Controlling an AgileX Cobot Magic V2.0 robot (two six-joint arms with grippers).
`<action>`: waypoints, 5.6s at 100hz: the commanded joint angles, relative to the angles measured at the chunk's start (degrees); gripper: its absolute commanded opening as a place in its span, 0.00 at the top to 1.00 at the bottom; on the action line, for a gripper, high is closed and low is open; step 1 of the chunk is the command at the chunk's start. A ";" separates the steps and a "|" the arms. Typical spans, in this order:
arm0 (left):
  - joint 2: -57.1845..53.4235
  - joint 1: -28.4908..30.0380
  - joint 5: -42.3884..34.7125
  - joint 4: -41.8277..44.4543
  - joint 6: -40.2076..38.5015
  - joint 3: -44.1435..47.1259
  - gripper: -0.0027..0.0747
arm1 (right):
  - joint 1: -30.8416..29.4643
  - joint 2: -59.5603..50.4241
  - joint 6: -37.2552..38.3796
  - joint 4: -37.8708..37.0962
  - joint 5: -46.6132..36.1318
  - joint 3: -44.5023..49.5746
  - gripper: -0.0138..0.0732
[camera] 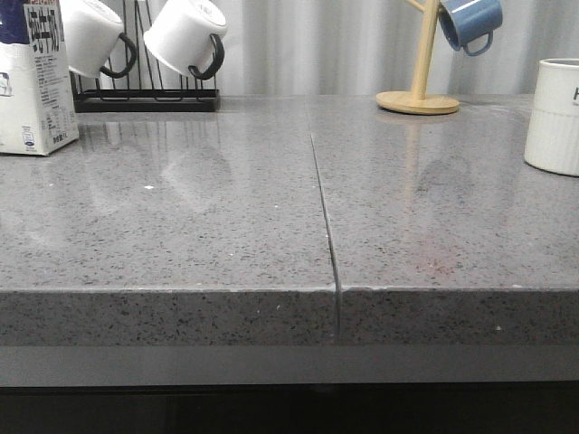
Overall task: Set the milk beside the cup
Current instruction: 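Reach the right gripper to the white HOME mug and grasp its handle, then carry the HOME mug toward the table center and set it down, then open the right gripper and withdraw it from the mug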
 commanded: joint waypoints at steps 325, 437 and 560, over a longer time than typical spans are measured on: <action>-1.76 -0.17 -4.36 -0.42 0.00 2.53 0.99 | 30.26 7.09 -0.97 -3.60 2.99 -18.70 0.61; -1.76 -0.17 -4.67 0.03 0.00 2.53 0.99 | 30.26 -59.59 -0.97 -3.74 64.66 -5.90 0.92; 21.60 -0.17 5.34 4.42 0.00 -23.01 0.97 | 30.26 -81.98 -0.97 -3.74 75.06 -1.76 0.92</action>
